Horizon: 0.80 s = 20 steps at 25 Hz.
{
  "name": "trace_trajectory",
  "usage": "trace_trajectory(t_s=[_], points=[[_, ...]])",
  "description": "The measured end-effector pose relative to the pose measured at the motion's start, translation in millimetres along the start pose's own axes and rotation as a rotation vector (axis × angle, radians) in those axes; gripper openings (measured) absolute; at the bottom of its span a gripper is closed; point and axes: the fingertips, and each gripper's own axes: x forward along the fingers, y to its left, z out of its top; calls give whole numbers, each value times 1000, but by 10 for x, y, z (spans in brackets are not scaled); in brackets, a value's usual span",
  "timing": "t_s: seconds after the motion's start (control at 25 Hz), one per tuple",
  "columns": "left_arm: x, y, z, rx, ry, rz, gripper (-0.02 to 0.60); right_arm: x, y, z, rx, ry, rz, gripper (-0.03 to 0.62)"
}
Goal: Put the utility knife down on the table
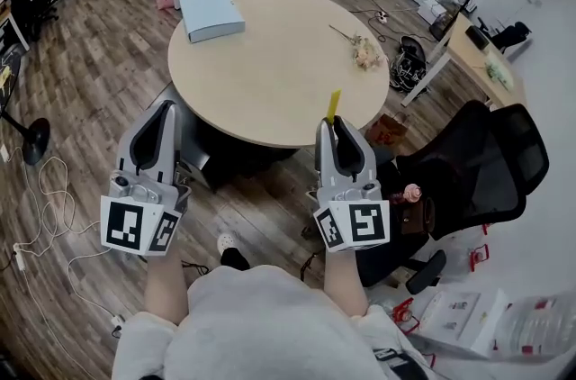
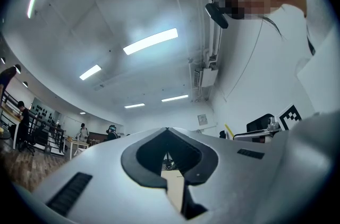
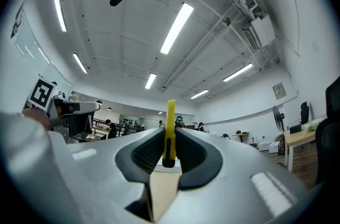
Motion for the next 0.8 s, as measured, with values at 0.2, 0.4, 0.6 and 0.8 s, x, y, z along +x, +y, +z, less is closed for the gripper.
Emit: trace_trajectory(t_s=[0.2,0.4,0.6,0.8], points=[[290,337,-97,14,5,-18,8,429,36,-112,-2,5,-9,74],[505,633,-134,12,-4,-34,8,763,83,-135,-9,-7,-25,74],[660,948,-217,-4,-13,-40,8,1042,176,-209,-22,-10,-39,74],[737,1157,-328,-16,-9,-55,8,1206,251,-314,-30,1,-57,74]])
